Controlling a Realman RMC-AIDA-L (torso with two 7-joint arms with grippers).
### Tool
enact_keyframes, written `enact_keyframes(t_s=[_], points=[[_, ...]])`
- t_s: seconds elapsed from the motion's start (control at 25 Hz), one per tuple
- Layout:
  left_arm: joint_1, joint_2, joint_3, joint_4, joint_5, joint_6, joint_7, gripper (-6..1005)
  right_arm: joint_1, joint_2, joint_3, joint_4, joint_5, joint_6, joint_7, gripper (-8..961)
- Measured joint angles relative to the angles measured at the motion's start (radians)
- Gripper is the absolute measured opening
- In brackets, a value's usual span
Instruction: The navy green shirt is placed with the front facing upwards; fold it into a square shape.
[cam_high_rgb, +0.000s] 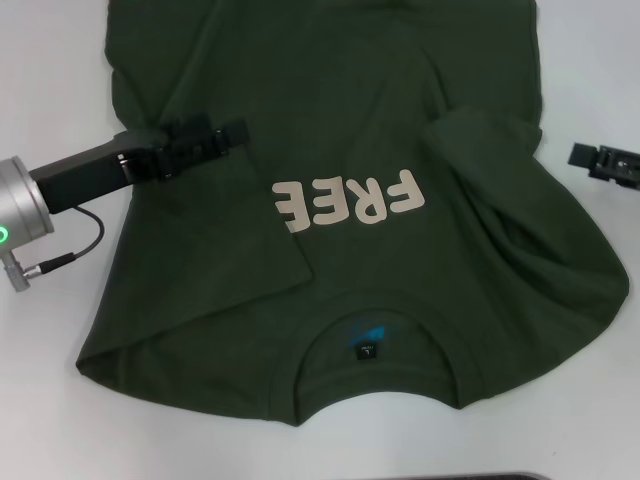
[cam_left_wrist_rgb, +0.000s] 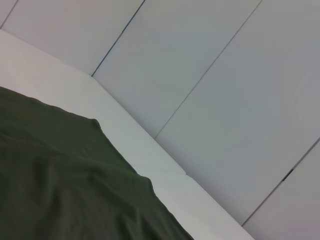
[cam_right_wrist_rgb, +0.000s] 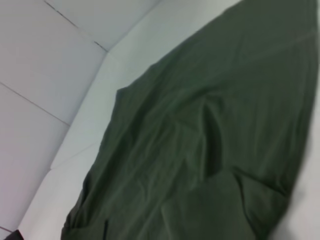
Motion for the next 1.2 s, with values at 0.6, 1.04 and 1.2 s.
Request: enact_keyframes(t_s=[0.6,1.04,1.2], points=[[0.001,-0.006,0.0,0.0,0.0,0.0,0.003,895,0.03,0.019,-0.002,0.012,-0.092,0.051,0.048,737],[0.0,-0.006,0.0,0.0,0.0,0.0,0.003,894,0.042,0.041,0.003,0.013,-0.116,0.089,0.041,702],[0.0,-0.006,0.0,0.0,0.0,0.0,0.003,893,0.031,0.041,0.009,0.007,-0.106,0.083,0.033,689]])
